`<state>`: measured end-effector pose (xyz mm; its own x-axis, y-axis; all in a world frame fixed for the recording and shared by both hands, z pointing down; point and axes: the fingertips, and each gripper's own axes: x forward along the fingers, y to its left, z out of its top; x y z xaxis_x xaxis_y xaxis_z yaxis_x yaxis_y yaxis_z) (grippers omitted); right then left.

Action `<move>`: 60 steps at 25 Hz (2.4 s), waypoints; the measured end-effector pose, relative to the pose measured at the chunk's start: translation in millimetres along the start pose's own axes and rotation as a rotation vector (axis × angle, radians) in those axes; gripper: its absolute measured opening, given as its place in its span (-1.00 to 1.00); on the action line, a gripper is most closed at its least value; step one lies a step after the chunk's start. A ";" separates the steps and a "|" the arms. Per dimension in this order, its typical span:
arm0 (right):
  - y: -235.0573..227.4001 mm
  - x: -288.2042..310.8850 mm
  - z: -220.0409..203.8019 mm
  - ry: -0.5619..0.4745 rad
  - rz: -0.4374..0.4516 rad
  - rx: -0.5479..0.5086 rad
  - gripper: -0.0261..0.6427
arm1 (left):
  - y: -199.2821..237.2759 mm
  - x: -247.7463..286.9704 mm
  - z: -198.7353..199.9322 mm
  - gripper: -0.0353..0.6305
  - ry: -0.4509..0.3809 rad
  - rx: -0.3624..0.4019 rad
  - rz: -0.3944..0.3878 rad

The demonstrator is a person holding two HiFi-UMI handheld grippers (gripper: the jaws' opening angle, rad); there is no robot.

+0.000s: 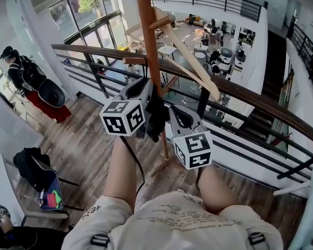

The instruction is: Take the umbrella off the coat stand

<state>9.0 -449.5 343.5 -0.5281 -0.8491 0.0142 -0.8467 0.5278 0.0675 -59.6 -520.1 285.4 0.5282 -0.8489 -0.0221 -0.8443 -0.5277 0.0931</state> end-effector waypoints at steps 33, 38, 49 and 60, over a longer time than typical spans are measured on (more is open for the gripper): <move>8.4 3.9 2.1 -0.007 0.012 0.021 -0.91 | 14.3 -55.9 67.1 -0.87 -0.138 0.078 0.107; 20.4 7.4 4.5 -0.033 0.032 0.030 -0.91 | 22.8 -77.3 63.9 -0.87 -0.141 0.092 0.156; 47.9 12.7 9.6 -0.088 0.092 0.097 -0.92 | 51.7 -121.0 7.5 -0.87 -0.064 0.066 0.276; 61.3 16.5 3.5 -0.074 0.109 0.073 -0.92 | 66.9 -151.0 -39.2 -0.87 -0.016 0.070 0.333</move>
<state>-51.8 -431.1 344.4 -0.6180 -0.7842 -0.0559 -0.7853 0.6191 -0.0036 -192.3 -426.0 334.0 0.2213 -0.9750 -0.0181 -0.9747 -0.2217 0.0290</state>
